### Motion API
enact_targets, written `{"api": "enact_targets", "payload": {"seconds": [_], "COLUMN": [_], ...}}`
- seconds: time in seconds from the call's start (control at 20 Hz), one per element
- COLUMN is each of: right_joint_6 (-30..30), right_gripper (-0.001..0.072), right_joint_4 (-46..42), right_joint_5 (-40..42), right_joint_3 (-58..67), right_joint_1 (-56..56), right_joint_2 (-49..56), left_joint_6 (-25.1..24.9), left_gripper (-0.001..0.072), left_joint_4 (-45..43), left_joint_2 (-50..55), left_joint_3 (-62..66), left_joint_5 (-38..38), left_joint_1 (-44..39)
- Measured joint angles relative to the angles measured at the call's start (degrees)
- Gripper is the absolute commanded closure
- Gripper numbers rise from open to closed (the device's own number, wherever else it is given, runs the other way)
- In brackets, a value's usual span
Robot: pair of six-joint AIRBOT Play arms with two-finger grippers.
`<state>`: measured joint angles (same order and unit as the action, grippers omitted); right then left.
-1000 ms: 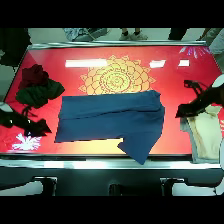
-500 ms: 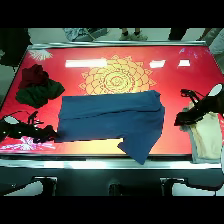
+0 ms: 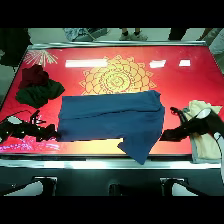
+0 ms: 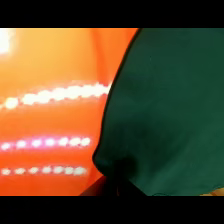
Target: Fold the shirts.
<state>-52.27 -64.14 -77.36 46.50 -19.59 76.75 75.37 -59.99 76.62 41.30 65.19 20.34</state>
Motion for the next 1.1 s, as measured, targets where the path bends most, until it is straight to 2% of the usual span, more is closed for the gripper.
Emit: {"api": "enact_targets", "payload": {"seconds": [0.2,0.25,0.3,0.35,0.4,0.55,0.7,0.9,1.1], "right_joint_6": [1.16,1.18,1.14,1.09,0.87,1.16,2.25,0.00,-4.22], "right_gripper": [0.0268,0.0320,0.0417,0.0631,0.0668,0.0669,0.0669,0.0670,0.0669], "right_joint_4": [8.11,9.79,10.49,11.08,11.21,11.39,9.84,9.97,10.64], "right_joint_5": [5.62,6.69,8.13,9.40,10.73,11.02,9.73,6.67,8.55], "right_joint_3": [-7.19,-8.37,-9.38,-10.05,-10.60,-10.16,-4.63,9.09,25.33], "right_joint_1": [0.33,0.81,1.51,2.36,3.28,5.09,5.68,6.03,6.51], "right_joint_2": [-0.87,-0.96,-1.14,-1.11,-0.96,-1.05,-1.75,-0.37,7.78], "left_joint_6": [-0.31,-0.37,-0.44,-0.59,-0.66,-1.64,-3.21,-3.02,-0.68], "left_gripper": [0.0679,0.0678,0.0679,0.0678,0.0678,0.0680,0.0683,0.0684,0.0683], "left_joint_4": [0.04,0.04,0.07,0.07,0.09,0.02,-1.31,0.66,2.14], "left_joint_2": [-0.07,-0.07,-0.04,-0.04,-0.04,-0.09,-1.77,-2.78,3.98], "left_joint_3": [0.00,0.00,0.00,0.00,0.00,0.35,3.58,12.22,24.92], "left_joint_5": [-0.07,-0.09,-0.11,-0.11,-0.11,-0.02,-0.20,1.60,1.53], "left_joint_1": [-0.02,-0.04,-0.02,-0.04,-0.02,-0.07,0.07,-0.07,-0.66]}}
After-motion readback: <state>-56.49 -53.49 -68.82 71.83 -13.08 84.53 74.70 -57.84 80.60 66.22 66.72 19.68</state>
